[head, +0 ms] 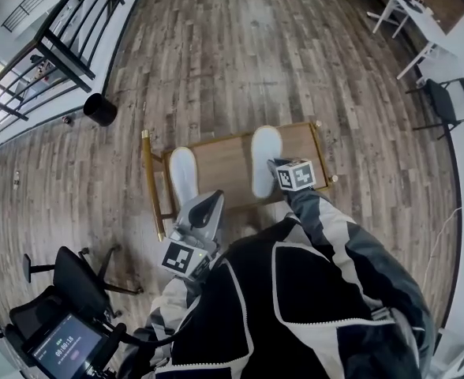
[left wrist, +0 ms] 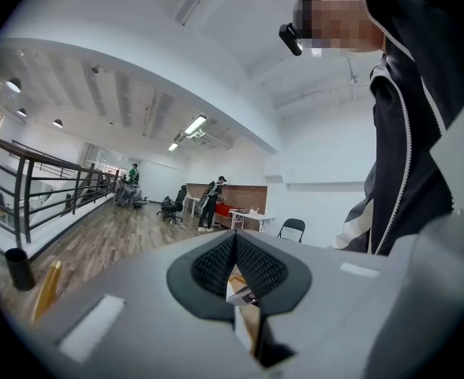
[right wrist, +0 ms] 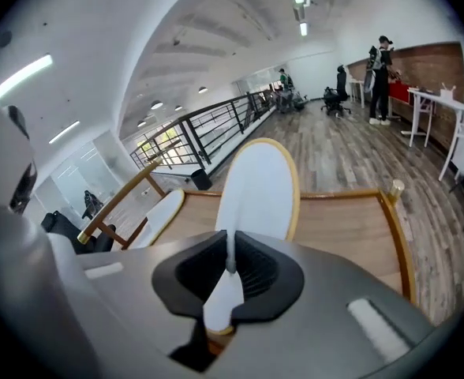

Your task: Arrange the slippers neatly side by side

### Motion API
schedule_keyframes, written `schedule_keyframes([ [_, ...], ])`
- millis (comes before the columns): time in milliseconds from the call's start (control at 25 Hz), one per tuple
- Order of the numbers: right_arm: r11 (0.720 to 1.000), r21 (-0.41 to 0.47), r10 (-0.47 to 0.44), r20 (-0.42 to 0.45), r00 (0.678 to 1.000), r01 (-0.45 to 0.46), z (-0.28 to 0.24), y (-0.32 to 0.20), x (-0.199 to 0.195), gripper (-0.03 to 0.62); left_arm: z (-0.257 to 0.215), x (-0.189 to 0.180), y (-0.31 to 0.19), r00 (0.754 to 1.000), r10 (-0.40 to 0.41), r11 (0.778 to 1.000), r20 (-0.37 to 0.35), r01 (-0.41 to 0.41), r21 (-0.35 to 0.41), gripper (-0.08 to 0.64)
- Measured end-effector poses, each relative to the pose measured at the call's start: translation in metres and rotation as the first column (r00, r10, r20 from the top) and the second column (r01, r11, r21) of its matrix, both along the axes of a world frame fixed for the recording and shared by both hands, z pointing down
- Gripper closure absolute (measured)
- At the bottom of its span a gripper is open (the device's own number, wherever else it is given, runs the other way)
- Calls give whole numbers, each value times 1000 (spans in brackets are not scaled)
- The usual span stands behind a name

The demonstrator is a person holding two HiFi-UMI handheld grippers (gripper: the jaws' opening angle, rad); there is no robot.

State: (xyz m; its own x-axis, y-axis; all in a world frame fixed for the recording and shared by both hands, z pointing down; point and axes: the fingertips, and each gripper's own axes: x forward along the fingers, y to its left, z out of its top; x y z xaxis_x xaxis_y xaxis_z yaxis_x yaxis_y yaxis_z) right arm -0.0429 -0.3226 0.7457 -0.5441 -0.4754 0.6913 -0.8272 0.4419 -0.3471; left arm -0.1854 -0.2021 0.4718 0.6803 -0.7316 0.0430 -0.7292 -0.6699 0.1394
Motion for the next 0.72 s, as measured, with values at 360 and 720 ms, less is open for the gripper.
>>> schedule_keyframes([
  [360,913,385,-181,91,979,133,-145,33,-41,566,0,-12,-9,998,-62,998,-13,62,7,540],
  [720,730,635,-345,24,938,253,-246,106,-43,566,-21,-5,0,999,-48,997,-26,49,54,540],
])
